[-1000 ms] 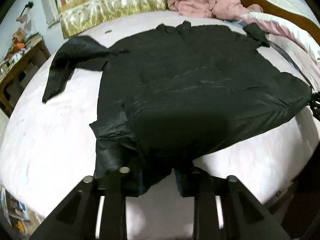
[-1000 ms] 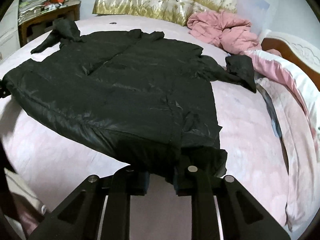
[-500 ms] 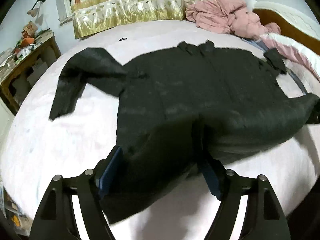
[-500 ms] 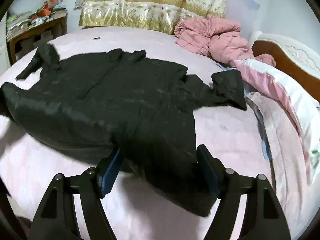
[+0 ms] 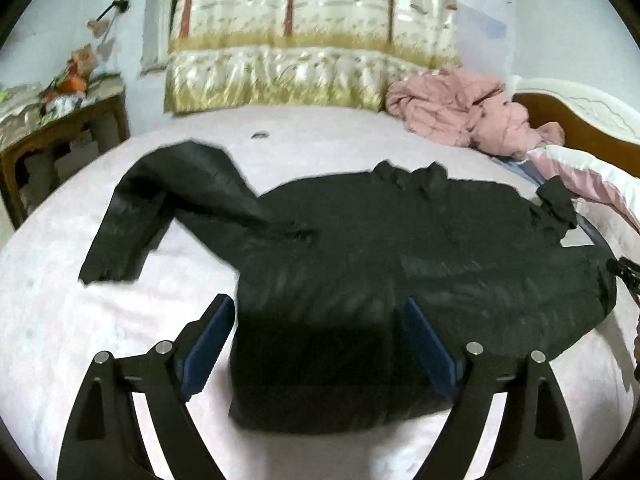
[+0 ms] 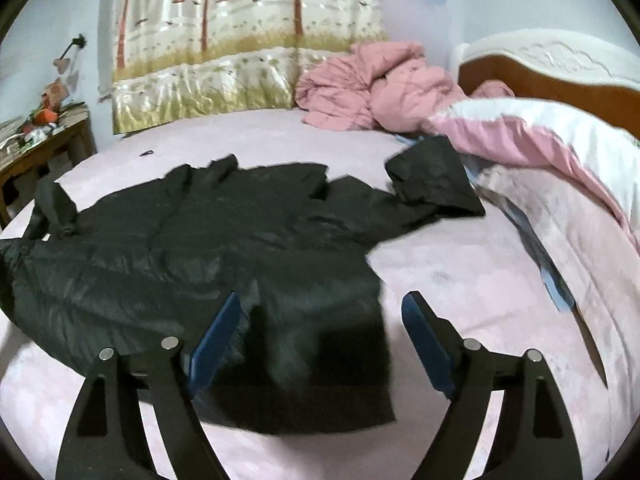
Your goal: Fold large clothes
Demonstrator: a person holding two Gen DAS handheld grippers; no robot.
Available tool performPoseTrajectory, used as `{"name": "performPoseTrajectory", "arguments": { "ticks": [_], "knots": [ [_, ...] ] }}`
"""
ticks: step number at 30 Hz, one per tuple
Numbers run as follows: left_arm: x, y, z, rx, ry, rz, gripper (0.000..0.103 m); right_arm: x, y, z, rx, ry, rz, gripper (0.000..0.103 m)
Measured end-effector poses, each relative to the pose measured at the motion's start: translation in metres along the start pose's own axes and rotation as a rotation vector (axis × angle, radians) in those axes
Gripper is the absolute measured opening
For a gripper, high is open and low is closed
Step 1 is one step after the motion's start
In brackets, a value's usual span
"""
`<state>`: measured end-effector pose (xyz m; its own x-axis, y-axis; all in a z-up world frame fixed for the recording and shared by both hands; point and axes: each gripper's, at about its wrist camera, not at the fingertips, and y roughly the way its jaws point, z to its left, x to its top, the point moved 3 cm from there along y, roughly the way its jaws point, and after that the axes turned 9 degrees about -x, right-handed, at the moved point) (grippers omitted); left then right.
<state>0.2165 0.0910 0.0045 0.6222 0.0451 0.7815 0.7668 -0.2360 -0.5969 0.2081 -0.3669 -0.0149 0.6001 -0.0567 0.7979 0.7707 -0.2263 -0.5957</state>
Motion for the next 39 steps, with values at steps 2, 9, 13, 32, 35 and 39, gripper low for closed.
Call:
{"name": "performPoseTrajectory", "arguments": {
  "ticks": [2,9,13,32,35,39],
  "knots": [
    [-0.005,0.003,0.006,-0.027,-0.049,0.028,0.088,-0.004,0.004,-0.007,0.009,0.026,0.028,0.082],
    [-0.021,0.04,0.018,-0.077,-0.106,0.135,0.075,-0.016,0.026,-0.011,0.117,0.061,0.124,0.073],
    [-0.015,0.032,0.01,-0.08,-0.049,0.01,0.007,-0.012,0.032,0.001,0.103,0.05,0.039,0.002],
    [-0.022,0.072,0.015,0.097,-0.015,0.099,0.059,-0.013,0.07,0.001,0.0,0.057,0.143,0.056],
    [-0.021,0.053,0.031,0.051,-0.115,0.065,0.08,-0.009,0.052,-0.01,-0.02,0.077,0.076,0.078],
    [-0.022,0.042,0.05,-0.097,-0.282,0.094,0.084,-0.011,0.046,-0.023,0.024,0.128,0.109,0.089]
  ]
}}
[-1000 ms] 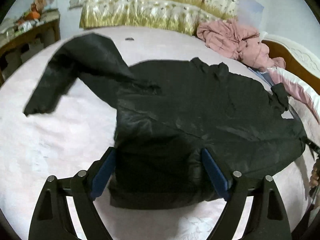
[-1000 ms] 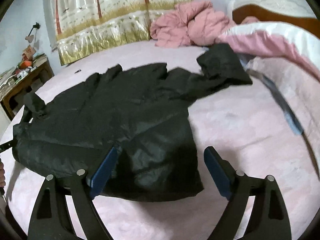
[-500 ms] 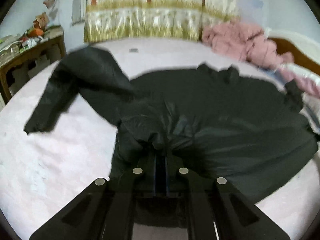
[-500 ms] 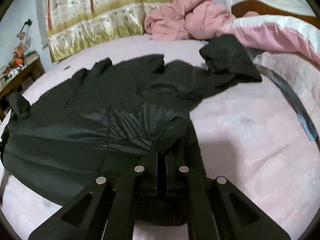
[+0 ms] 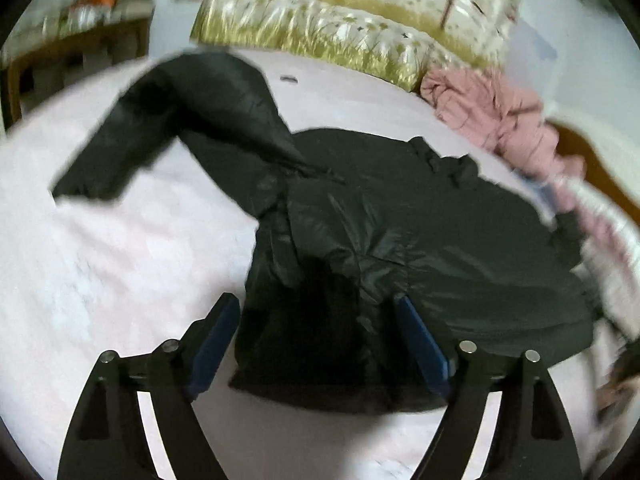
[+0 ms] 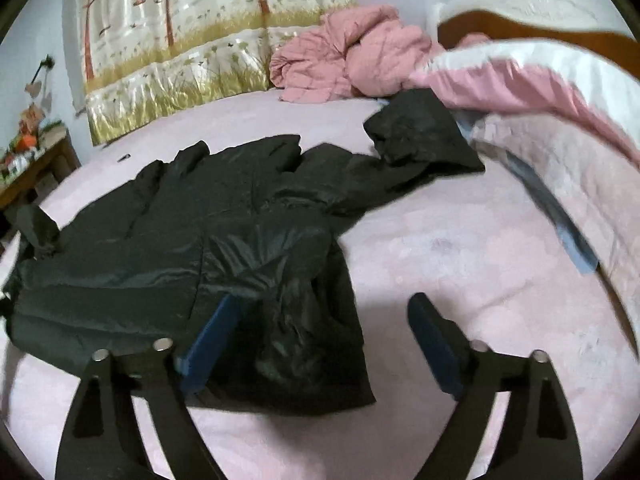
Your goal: Fold large clothes
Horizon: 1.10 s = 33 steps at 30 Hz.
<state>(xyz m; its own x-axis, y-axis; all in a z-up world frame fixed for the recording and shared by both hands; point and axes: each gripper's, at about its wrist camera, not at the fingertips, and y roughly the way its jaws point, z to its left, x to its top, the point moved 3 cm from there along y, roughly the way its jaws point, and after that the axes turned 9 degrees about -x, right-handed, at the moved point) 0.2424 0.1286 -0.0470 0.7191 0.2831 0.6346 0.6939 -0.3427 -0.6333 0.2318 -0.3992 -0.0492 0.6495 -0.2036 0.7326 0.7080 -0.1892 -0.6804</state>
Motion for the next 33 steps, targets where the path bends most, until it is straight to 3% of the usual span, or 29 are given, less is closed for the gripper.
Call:
{"name": "performPoseTrajectory", "arguments": {
  "ticks": [4,7,8,9,10,11,12,14,18,24,28,33],
  "knots": [
    [-0.007,0.004,0.016,-0.185,-0.197,0.094,0.084,-0.013,0.017,-0.01,0.167,0.113,0.159,0.089],
    [-0.011,0.012,0.016,-0.141,-0.171,0.128,0.084,-0.021,0.034,-0.012,0.214,0.164,0.223,0.086],
    [-0.013,0.017,0.016,-0.132,-0.167,0.138,0.081,-0.022,0.036,-0.011,0.214,0.171,0.216,0.08],
    [-0.015,0.019,0.016,-0.13,-0.164,0.132,0.074,-0.021,0.038,-0.009,0.205,0.164,0.203,0.06],
    [-0.016,0.021,0.015,-0.115,-0.148,0.126,0.043,-0.02,0.039,-0.005,0.196,0.144,0.199,0.045],
    [-0.017,0.022,0.013,-0.122,-0.132,0.129,0.026,-0.019,0.039,-0.001,0.202,0.129,0.194,0.023],
    [-0.017,0.02,0.012,-0.141,-0.128,0.125,0.021,-0.018,0.035,0.003,0.201,0.118,0.175,0.013],
    [-0.017,0.009,0.008,-0.14,-0.126,0.096,0.012,-0.017,0.02,0.007,0.17,0.071,0.124,0.008],
    [-0.028,-0.026,-0.005,-0.086,-0.056,0.035,0.011,-0.024,-0.019,0.009,0.115,0.009,0.092,0.007],
    [-0.07,-0.065,-0.009,-0.047,0.003,0.032,0.011,-0.051,-0.067,-0.004,0.098,0.021,0.076,0.008],
    [-0.086,-0.078,-0.014,-0.034,0.056,0.008,0.011,-0.069,-0.073,-0.004,0.058,-0.025,0.078,0.01],
    [-0.09,-0.084,-0.024,0.012,0.154,-0.046,0.012,-0.064,-0.077,-0.003,-0.009,-0.054,0.026,0.02]
  ]
}}
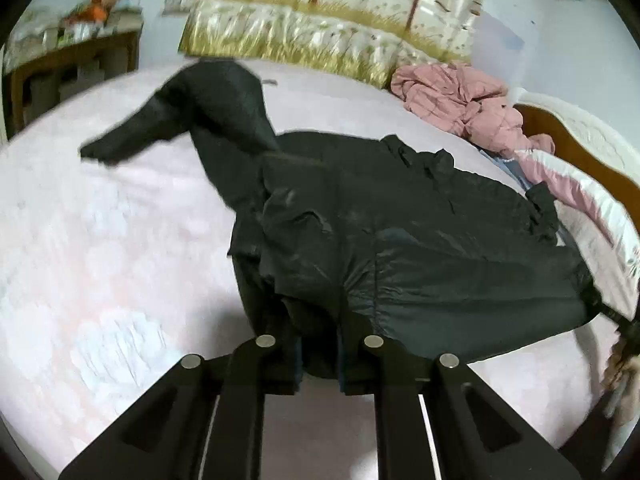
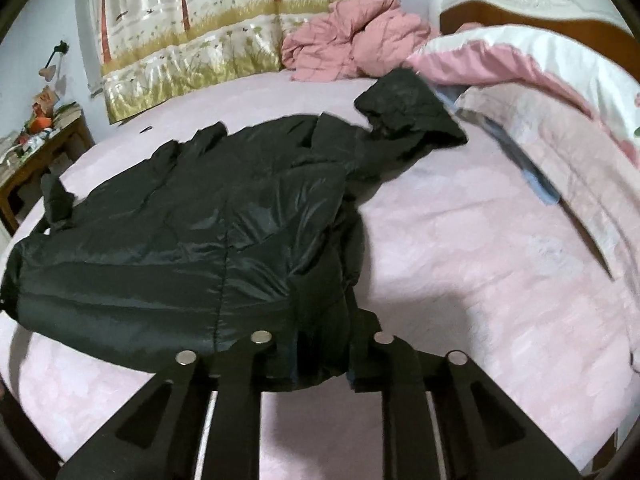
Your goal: Fold large clothes
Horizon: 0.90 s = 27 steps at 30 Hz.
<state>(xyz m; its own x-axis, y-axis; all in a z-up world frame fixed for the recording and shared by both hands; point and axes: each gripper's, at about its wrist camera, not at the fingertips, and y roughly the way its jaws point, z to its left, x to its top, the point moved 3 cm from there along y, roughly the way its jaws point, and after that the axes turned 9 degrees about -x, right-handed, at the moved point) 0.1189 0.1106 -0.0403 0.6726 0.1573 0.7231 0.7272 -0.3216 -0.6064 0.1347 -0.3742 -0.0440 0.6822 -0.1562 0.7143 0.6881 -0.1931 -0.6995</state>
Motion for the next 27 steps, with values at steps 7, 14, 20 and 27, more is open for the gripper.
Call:
{"name": "performPoseTrajectory", "arguments": {
  "ticks": [7,14,20,27],
  "knots": [
    [0.004,-0.005,-0.017,0.056,0.101,-0.09,0.03,0.007,-0.011,-0.007,-0.084,-0.01,-0.095,0.038],
    [0.01,-0.029,-0.02,0.105,0.128,-0.229,0.086,0.016,-0.038,-0.017,-0.079,0.048,-0.247,0.087],
    [0.011,-0.045,-0.028,0.13,0.156,-0.318,0.089,0.016,-0.062,0.006,-0.173,-0.061,-0.416,0.103],
    [0.012,-0.055,-0.027,0.1,0.129,-0.36,0.094,0.015,-0.067,0.016,-0.121,-0.078,-0.431,0.103]
  ]
}}
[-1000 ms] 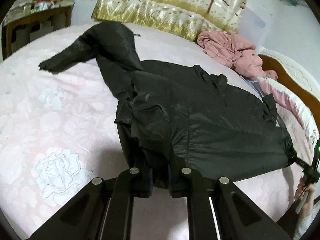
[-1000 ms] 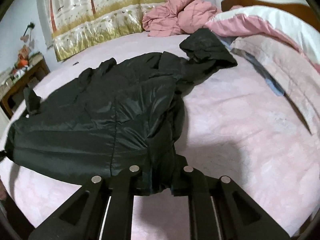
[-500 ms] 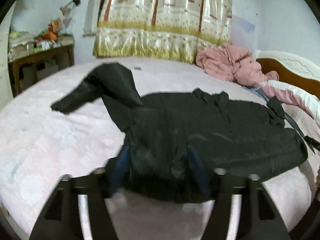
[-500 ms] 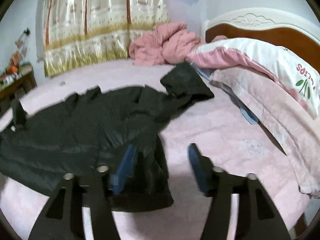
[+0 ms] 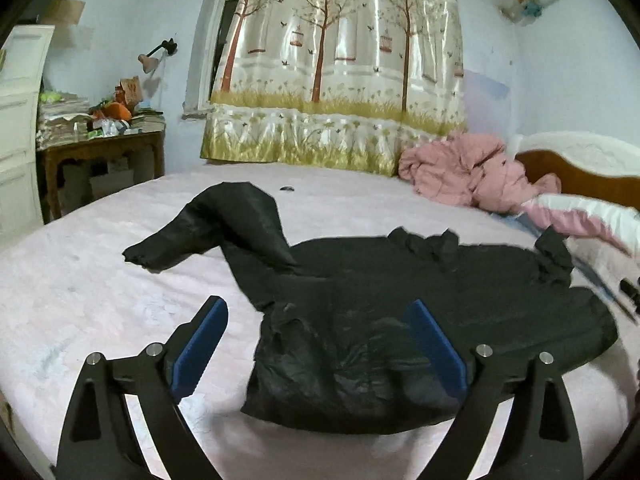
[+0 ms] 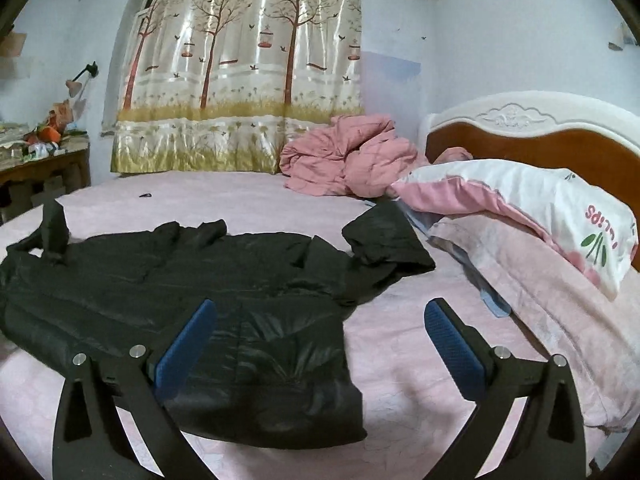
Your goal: Fold large clothes
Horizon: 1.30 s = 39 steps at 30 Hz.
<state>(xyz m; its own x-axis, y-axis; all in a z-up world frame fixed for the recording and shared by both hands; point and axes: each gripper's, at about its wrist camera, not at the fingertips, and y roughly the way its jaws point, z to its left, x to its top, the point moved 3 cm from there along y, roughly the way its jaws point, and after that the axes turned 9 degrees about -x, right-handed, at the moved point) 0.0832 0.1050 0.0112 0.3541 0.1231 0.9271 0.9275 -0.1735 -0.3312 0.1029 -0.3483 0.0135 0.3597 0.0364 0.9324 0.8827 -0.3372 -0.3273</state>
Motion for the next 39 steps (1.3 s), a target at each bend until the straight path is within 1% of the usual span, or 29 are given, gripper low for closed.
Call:
{"name": "performPoseTrajectory", "arguments": {
  "ticks": [2,3,4,7,10,13,15,17,18,19,20,21,23,25,28,31,33,35,37,39],
  "knots": [
    [0.002,-0.006,-0.002,0.016,0.015,-0.032,0.095,0.001,0.0,-0.004,-0.016,-0.003,-0.007,0.103],
    [0.003,-0.01,-0.004,0.026,0.03,-0.051,0.097,0.0,0.0,-0.007,-0.027,0.003,-0.005,0.103],
    [0.003,-0.012,-0.006,0.023,0.034,-0.056,0.103,0.0,-0.002,-0.01,-0.04,0.009,-0.012,0.103],
    [0.008,-0.024,-0.021,-0.022,0.054,-0.104,0.103,0.003,-0.008,-0.015,-0.05,0.012,-0.035,0.103],
    [0.02,-0.037,-0.044,-0.035,0.11,-0.145,0.103,0.006,-0.012,-0.018,-0.036,0.032,-0.05,0.103],
    [0.036,-0.045,-0.06,-0.047,0.104,-0.189,0.103,0.008,-0.012,-0.021,-0.021,0.06,-0.046,0.103],
    [0.046,-0.048,-0.072,-0.076,0.092,-0.218,0.103,0.01,-0.012,-0.022,-0.015,0.059,-0.048,0.103],
    [0.056,-0.046,-0.086,-0.118,0.093,-0.226,0.103,0.011,-0.009,-0.025,-0.027,0.054,-0.037,0.103],
    [0.061,-0.043,-0.094,-0.131,0.103,-0.221,0.103,0.012,-0.007,-0.027,-0.02,0.054,-0.025,0.103],
    [0.066,-0.038,-0.1,-0.129,0.11,-0.217,0.103,0.013,-0.005,-0.029,0.006,0.062,-0.011,0.103],
    [0.072,-0.032,-0.109,-0.119,0.115,-0.215,0.103,0.015,-0.002,-0.031,0.029,0.075,0.006,0.103],
    [0.077,-0.026,-0.115,-0.116,0.117,-0.213,0.103,0.017,0.002,-0.034,0.032,0.085,0.026,0.103],
    [0.085,-0.013,-0.126,-0.116,0.122,-0.194,0.103,0.026,0.015,-0.04,0.008,0.093,0.078,0.103],
    [0.092,0.005,-0.136,-0.126,0.121,-0.168,0.103,0.034,0.029,-0.049,0.018,0.123,0.11,0.103],
    [0.099,0.043,-0.151,-0.135,0.111,-0.14,0.103,0.049,0.059,-0.063,0.049,0.168,0.194,0.1],
    [0.096,0.086,-0.162,-0.136,0.093,-0.105,0.103,0.065,0.085,-0.074,0.075,0.206,0.241,0.099],
    [0.094,0.112,-0.167,-0.142,0.064,-0.088,0.103,0.074,0.101,-0.077,0.082,0.205,0.255,0.099],
    [0.093,0.135,-0.172,-0.147,0.058,-0.067,0.103,0.082,0.12,-0.076,0.069,0.185,0.267,0.099],
    [0.092,0.157,-0.176,-0.144,0.068,-0.053,0.103,0.087,0.147,-0.071,0.069,0.157,0.306,0.099],
    [0.094,0.178,-0.182,-0.138,0.077,-0.037,0.103,0.087,0.179,-0.067,0.06,0.145,0.359,0.095]
  ]
}}
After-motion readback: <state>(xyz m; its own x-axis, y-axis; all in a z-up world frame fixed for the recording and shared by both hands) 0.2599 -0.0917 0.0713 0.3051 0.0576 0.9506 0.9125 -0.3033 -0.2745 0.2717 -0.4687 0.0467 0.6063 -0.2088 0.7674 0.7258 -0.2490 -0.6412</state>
